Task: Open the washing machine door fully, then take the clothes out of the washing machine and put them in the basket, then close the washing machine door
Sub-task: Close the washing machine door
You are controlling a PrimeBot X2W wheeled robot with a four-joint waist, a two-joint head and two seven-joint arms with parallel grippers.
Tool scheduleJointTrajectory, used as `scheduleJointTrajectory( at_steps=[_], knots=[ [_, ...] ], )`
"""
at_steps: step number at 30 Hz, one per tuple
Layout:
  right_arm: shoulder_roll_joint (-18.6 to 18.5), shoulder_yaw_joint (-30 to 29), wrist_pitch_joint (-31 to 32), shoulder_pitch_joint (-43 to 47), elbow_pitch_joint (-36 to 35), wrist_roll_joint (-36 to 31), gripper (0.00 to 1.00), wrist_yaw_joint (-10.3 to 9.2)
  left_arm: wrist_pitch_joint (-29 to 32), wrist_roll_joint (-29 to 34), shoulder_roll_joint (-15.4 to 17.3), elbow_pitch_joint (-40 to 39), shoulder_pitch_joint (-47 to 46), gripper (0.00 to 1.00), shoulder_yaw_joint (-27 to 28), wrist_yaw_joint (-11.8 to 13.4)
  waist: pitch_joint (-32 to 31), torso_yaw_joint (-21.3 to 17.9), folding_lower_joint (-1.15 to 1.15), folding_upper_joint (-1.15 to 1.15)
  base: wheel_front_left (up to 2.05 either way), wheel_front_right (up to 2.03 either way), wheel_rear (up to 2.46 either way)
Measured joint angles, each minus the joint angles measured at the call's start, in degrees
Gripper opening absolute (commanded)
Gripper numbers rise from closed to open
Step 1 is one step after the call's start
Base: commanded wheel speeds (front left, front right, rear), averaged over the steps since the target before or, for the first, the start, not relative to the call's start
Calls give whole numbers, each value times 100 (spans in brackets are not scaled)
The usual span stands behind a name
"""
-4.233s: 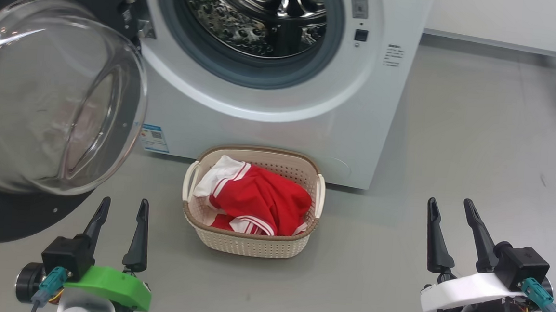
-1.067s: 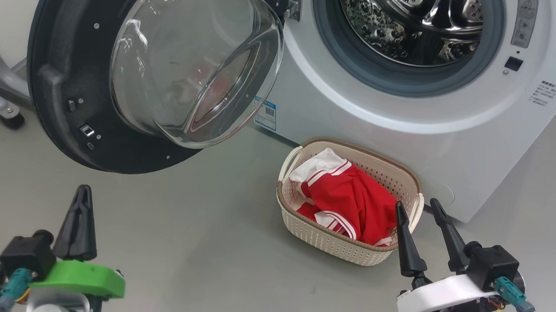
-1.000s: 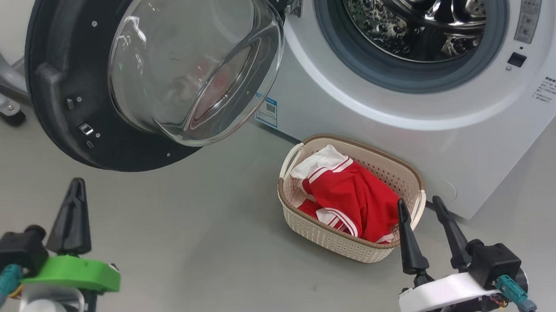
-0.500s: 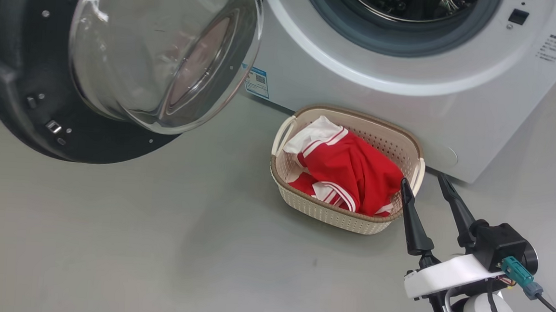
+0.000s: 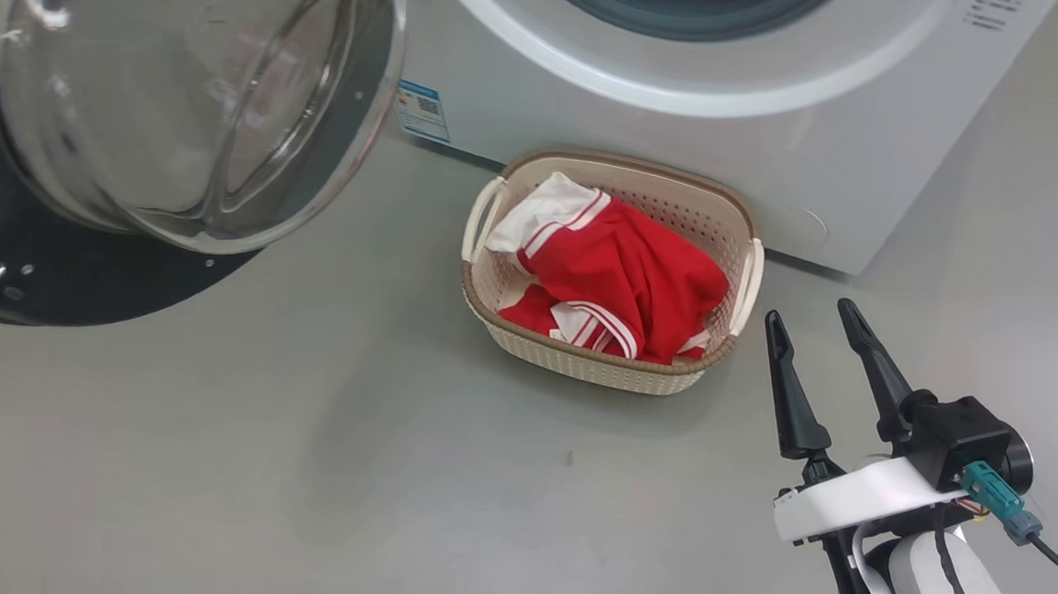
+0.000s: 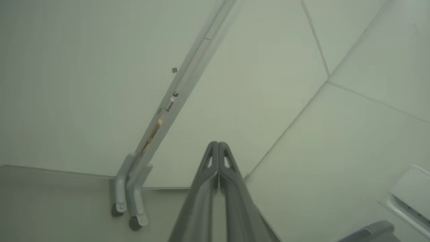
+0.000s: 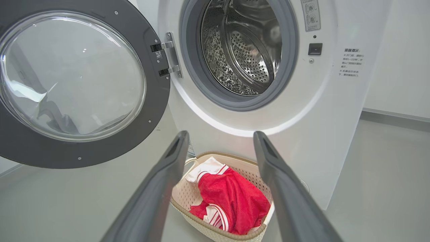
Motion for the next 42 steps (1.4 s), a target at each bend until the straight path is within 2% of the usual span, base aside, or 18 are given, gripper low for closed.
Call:
scheduleJointTrajectory(
  at_steps=[5, 9, 15, 23, 36, 42],
  knots=[
    [-12, 25, -1, -82, 3, 0, 100, 0, 563, -600, 34, 771, -309, 0, 671, 525, 89, -194, 0, 0, 0, 0, 0],
    [-21, 30, -1, -91, 12, 0, 100, 0, 714, -1050, 66, 1243, -647, 0, 1273, 917, 137, -339, 0, 0, 0, 0, 0],
    [-40, 41, -7, -99, 36, 1, 100, 0, 946, -1271, 198, 1796, -857, 0, 1662, 931, 177, -503, 0, 0, 0, 0, 0],
    [-64, -18, -9, -138, 41, 1, 100, 0, 1266, -1330, 225, 2301, -1220, 0, 1631, 931, 208, -592, 0, 0, 0, 0, 0],
    [-51, 52, -43, -176, 164, 2, 100, 1, 2124, -1294, 187, 3016, -1423, 0, 1188, 931, 107, -646, 0, 0, 0, 0, 0],
    [-47, 66, -60, -177, 178, 2, 100, 1, 2484, -1294, 178, 3058, -1446, 0, 962, 931, 61, -657, 0, 0, 0, 0, 0]
  ],
)
